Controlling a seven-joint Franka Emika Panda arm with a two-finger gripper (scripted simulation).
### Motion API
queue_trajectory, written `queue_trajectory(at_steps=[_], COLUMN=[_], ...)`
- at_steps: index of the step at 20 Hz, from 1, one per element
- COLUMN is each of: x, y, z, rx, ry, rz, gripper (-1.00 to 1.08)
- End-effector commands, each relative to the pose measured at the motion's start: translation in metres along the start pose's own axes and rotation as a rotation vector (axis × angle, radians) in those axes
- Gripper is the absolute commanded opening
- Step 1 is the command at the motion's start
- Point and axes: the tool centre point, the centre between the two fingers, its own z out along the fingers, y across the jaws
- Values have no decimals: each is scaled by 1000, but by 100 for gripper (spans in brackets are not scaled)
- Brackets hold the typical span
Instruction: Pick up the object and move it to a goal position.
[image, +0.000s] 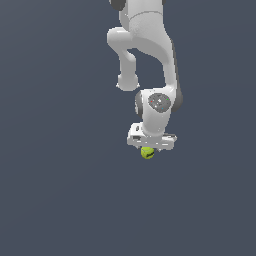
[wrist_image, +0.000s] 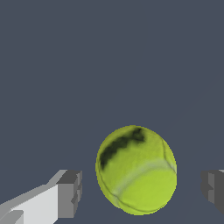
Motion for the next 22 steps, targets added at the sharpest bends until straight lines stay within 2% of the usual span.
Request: queue_trajectory(at_steps=[1,7,8,22], x=[-1,0,0,-1], y=[0,0,0,1], z=[13,24,24,20], rx=[0,0,0,0], ry=[0,0,0,0], rz=[0,1,1,1], gripper=[100,100,-100,-100])
